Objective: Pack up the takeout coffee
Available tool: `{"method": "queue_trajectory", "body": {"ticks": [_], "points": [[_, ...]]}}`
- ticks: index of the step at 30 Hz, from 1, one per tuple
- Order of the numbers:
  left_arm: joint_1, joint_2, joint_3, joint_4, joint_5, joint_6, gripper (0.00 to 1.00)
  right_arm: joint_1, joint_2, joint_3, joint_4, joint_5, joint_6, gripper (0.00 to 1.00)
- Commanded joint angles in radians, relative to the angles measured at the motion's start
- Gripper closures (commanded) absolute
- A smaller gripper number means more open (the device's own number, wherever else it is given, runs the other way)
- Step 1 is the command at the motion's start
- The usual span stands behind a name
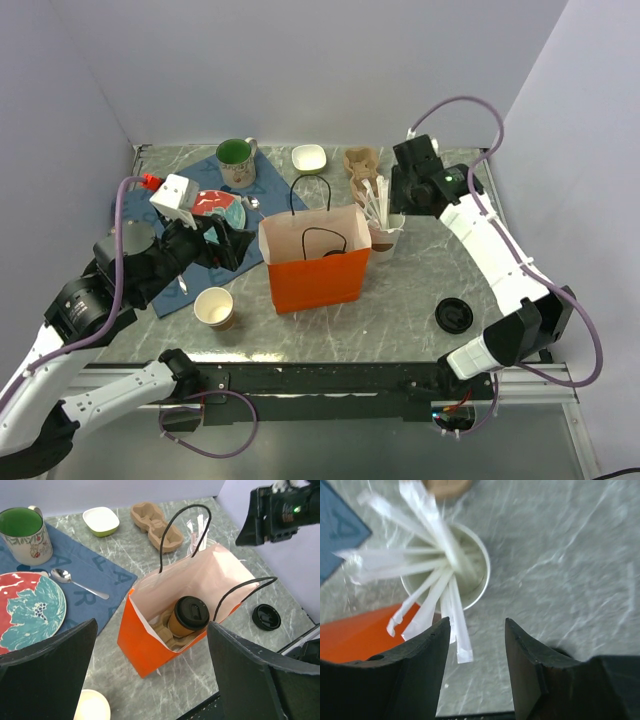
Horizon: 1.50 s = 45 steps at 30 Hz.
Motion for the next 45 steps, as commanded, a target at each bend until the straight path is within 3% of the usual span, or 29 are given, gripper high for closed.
{"method": "queue_trajectory", "body": {"ticks": [1,15,24,36,45], "points": [[-0.004,-0.001,0.026,-0.008,-0.003,-0.001,0.03,-0.01,-0.011,-0.083,0.055,-0.072,0.075,0.47],[-0.004,0.019,0.009,0.021,-0.024,0.031,0.03,-0.013,0.001,-0.148,0.051,-0.057,0.106,0.62],[-0.004,0.039,0.0,0.043,-0.021,0.054,0.03,-0.014,-0.011,-0.125,0.055,-0.028,0.073,0.87],[-0.004,0.022,-0.028,0.066,-0.035,0.061,0.03,-0.014,-0.009,-0.041,-0.001,-0.066,0.015,0.86],[-0.002,0.025,-0.039,0.104,-0.035,0.077,0.03,-0.014,-0.041,0.096,-0.151,-0.043,-0.009,0.87]]}}
